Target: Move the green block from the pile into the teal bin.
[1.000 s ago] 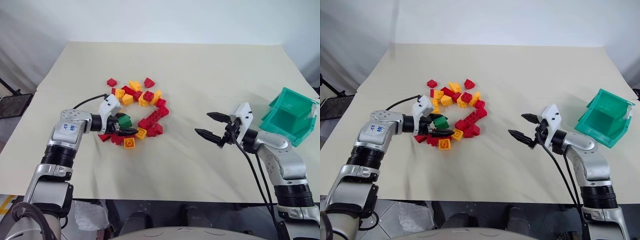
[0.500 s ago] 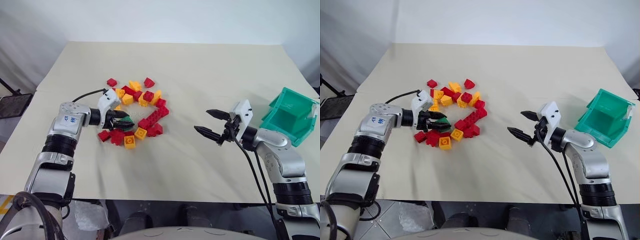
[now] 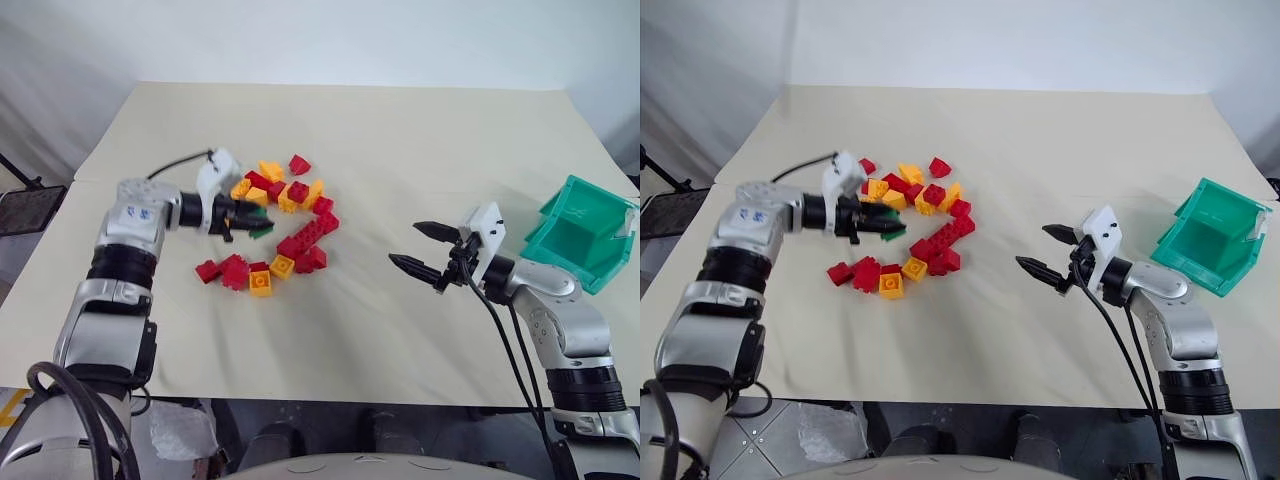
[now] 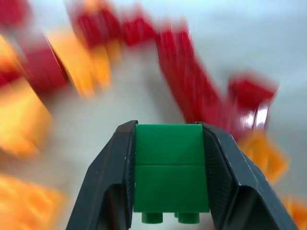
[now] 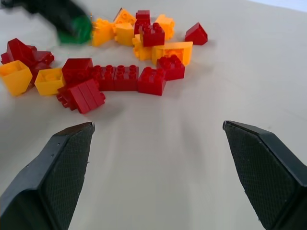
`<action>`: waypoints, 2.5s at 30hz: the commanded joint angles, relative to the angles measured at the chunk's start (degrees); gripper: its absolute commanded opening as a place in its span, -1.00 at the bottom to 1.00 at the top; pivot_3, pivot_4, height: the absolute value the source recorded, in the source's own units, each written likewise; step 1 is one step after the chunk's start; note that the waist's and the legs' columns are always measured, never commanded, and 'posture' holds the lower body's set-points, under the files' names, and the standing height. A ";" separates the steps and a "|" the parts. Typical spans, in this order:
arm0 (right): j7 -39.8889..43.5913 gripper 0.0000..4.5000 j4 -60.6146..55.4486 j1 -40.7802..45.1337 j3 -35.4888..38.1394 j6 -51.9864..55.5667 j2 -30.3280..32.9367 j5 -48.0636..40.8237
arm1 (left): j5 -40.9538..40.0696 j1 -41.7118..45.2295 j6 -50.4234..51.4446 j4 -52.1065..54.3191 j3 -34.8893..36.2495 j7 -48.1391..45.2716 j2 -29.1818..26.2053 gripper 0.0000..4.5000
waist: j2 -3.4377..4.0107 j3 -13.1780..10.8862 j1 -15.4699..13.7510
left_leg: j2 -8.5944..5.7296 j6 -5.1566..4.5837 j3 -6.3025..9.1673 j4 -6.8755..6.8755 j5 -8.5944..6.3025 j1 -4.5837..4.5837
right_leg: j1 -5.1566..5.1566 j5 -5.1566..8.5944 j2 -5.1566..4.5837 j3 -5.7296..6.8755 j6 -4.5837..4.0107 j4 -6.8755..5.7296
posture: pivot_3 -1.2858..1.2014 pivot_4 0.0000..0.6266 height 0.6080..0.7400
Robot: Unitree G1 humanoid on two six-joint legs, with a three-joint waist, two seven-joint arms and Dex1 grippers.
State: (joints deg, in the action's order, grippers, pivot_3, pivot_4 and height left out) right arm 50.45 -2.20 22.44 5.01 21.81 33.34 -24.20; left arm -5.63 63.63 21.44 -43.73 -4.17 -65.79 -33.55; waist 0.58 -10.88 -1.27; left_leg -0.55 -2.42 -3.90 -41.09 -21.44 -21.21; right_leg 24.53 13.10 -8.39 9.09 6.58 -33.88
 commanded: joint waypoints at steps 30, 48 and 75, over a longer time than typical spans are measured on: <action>9.71 1.00 -17.64 -20.86 21.78 16.19 19.57 -17.59 | 7.78 -6.65 -8.62 15.55 -18.59 9.74 28.68 -0.33 | -0.04 -0.02 -1.80 | -0.07 -0.36 0.18 -0.21 -0.06 -0.03 | -0.06 -0.45 -0.09 -0.25 0.18 0.33 | 0.03 -0.52 1.00; 9.00 1.00 -18.76 -24.79 20.92 13.42 20.19 -15.88 | 10.76 -5.05 -13.97 5.72 -20.93 8.18 35.32 0.66 | -0.04 -0.02 -1.80 | -0.11 -0.52 0.12 -0.24 -0.10 -0.05 | -0.07 -0.57 -0.16 -0.31 0.26 0.48 | 0.03 -0.52 1.00; 18.01 1.00 -5.08 5.13 -10.90 11.97 26.37 3.62 | -23.72 -37.95 -6.03 46.54 13.20 -13.04 2.04 0.99 | 0.09 0.01 0.05 | -0.09 -0.47 0.15 -0.38 -0.10 -0.03 | -0.11 -0.60 -0.17 -0.34 0.29 0.40 | 0.03 -0.52 1.00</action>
State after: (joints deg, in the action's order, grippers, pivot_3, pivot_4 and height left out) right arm 67.51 -8.48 26.00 -3.76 35.43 59.00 -24.04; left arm -26.74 28.29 18.91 0.36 5.71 -75.03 -29.32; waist 0.67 -10.88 -1.22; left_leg -0.64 -2.87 -3.78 -41.45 -21.55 -21.19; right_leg 24.42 12.51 -8.55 8.72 6.87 -33.48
